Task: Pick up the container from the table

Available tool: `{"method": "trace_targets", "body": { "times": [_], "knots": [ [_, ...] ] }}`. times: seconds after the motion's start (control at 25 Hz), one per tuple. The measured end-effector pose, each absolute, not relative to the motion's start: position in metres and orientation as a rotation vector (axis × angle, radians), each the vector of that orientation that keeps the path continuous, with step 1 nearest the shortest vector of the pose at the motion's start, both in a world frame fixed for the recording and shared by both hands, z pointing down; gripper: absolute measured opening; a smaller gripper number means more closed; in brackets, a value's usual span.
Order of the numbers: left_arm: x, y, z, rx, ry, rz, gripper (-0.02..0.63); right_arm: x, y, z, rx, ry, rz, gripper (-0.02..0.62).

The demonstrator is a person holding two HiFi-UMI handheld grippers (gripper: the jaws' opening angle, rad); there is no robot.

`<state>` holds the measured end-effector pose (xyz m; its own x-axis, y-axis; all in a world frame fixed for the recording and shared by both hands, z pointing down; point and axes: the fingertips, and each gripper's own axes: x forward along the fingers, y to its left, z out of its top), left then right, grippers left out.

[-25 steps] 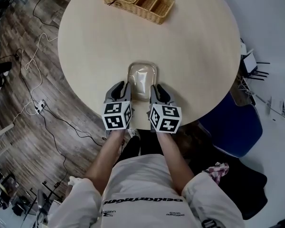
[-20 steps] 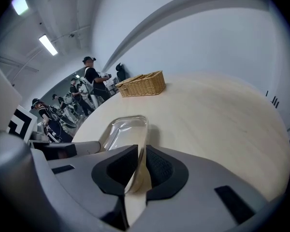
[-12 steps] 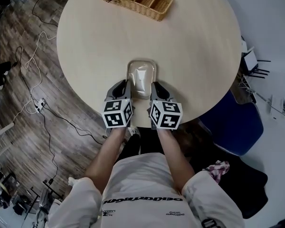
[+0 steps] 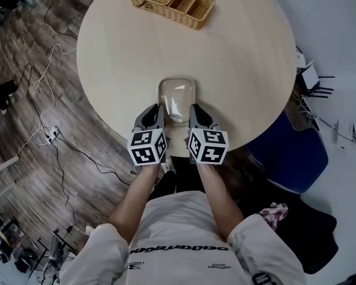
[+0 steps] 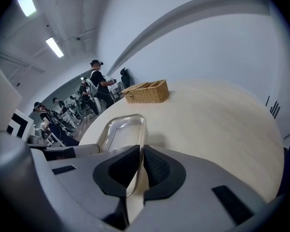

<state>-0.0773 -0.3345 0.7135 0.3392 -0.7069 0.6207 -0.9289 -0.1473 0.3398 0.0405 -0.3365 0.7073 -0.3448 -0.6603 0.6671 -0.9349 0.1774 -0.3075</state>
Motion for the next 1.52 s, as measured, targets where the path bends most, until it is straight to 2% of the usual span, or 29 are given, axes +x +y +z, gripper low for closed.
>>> {"method": "trace_targets", "body": {
  "times": [1.52],
  "knots": [
    [-0.084,-0.190,0.465,2.238,-1.578,0.104,0.041,0.034,-0.196,0.461,1.639,-2.413,0.568,0.055]
  ]
}}
